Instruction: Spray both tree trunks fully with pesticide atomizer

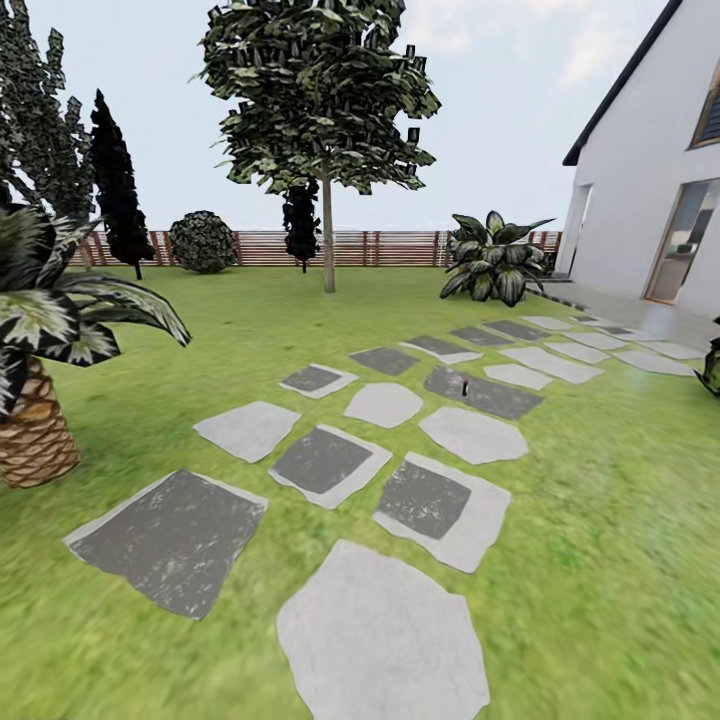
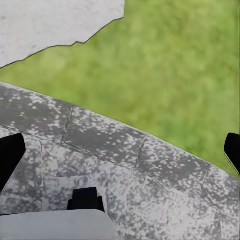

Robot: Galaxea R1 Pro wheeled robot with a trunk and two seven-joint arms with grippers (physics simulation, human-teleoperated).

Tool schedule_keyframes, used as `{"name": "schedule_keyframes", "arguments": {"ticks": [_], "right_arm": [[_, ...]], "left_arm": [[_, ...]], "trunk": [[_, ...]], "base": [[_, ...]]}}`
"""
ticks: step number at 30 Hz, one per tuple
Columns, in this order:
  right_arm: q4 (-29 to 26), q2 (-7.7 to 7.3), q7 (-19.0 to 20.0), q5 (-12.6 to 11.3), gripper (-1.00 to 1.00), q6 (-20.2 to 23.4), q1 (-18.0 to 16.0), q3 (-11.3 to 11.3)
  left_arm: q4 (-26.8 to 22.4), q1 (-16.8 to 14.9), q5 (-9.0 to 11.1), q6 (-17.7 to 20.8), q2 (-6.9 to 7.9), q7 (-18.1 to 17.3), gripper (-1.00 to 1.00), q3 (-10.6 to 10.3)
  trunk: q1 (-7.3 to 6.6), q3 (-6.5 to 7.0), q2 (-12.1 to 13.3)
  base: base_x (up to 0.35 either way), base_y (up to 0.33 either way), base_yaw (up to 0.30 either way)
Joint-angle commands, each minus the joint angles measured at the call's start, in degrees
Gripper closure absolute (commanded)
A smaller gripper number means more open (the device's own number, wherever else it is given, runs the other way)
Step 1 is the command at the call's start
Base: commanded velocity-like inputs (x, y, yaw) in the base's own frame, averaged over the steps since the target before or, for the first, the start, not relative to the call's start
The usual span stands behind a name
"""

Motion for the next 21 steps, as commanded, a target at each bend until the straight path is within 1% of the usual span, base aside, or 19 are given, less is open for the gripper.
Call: {"name": "schedule_keyframes", "arguments": {"ticks": [1,9,21], "right_arm": [[0.0,0.0,-0.2,0.0,-1.0,-0.2,0.0,0.1],[0.0,0.0,-0.2,0.0,-1.0,-0.2,0.0,0.0],[0.0,0.0,-0.2,0.0,-1.0,-0.2,0.0,0.0]], "left_arm": [[-0.1,0.0,0.0,-0.1,0.0,0.0,-1.0,0.1],[-0.1,0.0,0.0,-0.1,0.05,0.0,-1.0,0.1],[-0.1,0.0,0.0,-0.1,-0.01,0.0,-1.0,0.1]], "trunk": [[0.04,-0.05,0.0],[0.04,-0.05,0.0],[0.04,-0.05,0.0]], "base": [[0.35,-0.074,0.0],[0.35,-0.068,0.0],[0.35,-0.009,0.0]]}}
